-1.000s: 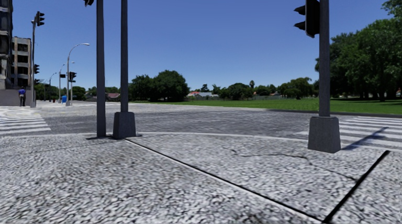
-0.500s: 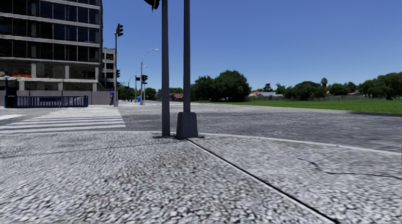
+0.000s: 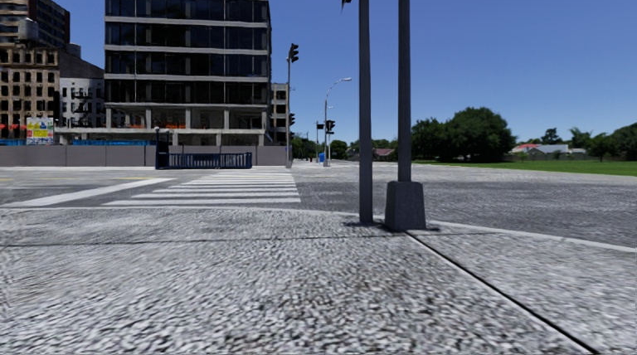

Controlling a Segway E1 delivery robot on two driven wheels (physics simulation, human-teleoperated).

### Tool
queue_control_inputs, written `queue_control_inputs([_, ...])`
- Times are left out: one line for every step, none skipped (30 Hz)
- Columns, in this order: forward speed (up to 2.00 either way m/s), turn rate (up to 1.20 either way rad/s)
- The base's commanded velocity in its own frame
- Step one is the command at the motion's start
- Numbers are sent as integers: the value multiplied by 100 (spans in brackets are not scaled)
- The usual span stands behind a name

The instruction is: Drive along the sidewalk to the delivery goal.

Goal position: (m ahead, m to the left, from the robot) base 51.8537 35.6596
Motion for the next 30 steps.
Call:
queue_control_inputs([111,67])
queue_control_inputs([111,67])
queue_control_inputs([111,58])
queue_control_inputs([111,52])
queue_control_inputs([111,41])
queue_control_inputs([111,41])
queue_control_inputs([111,0])
queue_control_inputs([116,0])
queue_control_inputs([139,0])
queue_control_inputs([139,0])
queue_control_inputs([163,0])
queue_control_inputs([175,0])
queue_control_inputs([180,0])
queue_control_inputs([180,0])
queue_control_inputs([190,0])
queue_control_inputs([200,0])
queue_control_inputs([200,0])
queue_control_inputs([200,0])
queue_control_inputs([200,0])
queue_control_inputs([200,0])
queue_control_inputs([200,0])
queue_control_inputs([200,0])
queue_control_inputs([200,0])
queue_control_inputs([200,0])
queue_control_inputs([200,0])
queue_control_inputs([200,0])
queue_control_inputs([200,3])
queue_control_inputs([200,12])
queue_control_inputs([200,12])
queue_control_inputs([200,20])
